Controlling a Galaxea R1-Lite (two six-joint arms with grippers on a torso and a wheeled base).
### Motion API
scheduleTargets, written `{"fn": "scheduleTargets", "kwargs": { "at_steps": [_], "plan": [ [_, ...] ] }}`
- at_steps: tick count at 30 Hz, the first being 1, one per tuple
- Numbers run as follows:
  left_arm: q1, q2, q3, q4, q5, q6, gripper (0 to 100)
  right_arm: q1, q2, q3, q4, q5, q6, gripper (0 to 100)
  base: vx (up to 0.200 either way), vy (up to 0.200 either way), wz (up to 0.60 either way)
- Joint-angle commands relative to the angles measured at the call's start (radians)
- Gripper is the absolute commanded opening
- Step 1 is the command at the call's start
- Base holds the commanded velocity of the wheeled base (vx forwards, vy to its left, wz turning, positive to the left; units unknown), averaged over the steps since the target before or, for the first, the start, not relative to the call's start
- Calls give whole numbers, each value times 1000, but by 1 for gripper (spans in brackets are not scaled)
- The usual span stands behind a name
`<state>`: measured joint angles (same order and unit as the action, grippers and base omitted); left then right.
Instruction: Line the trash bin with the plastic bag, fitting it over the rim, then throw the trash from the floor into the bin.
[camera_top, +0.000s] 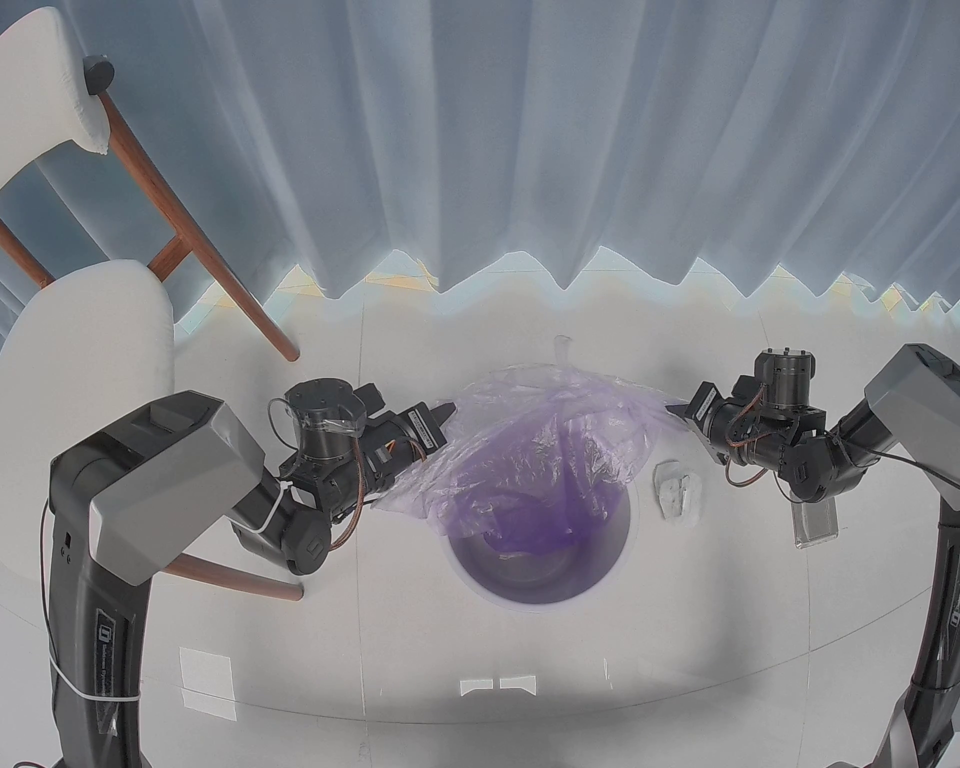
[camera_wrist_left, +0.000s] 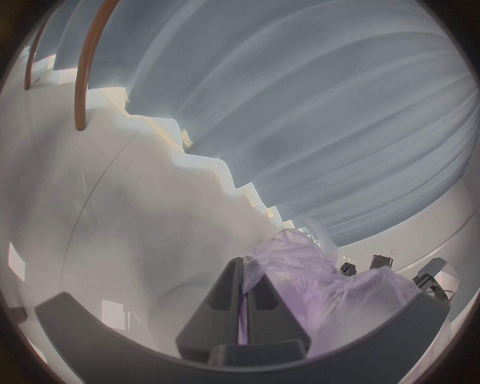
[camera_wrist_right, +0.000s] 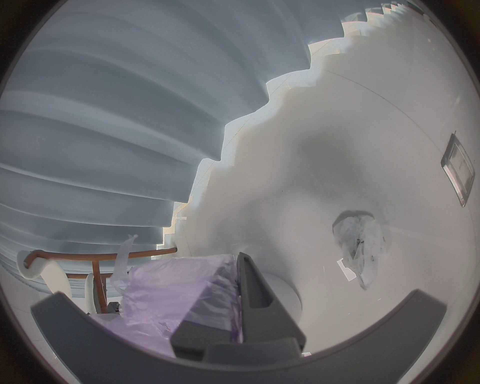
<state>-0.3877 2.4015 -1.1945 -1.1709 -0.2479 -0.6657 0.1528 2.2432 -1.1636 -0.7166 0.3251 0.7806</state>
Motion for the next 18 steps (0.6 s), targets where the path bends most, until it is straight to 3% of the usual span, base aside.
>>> {"fn": "scheduleTargets", "kwargs": {
  "at_steps": [1,18],
  "plan": [
    [16,22,-13,-1,-5,0,0,-10,12,-5,0,2,0,0,0,0,0],
    [32,50,-39,17,-4,-2,0,-7,24,-1,-32,2,0,0,0,0,0]
  ]
}}
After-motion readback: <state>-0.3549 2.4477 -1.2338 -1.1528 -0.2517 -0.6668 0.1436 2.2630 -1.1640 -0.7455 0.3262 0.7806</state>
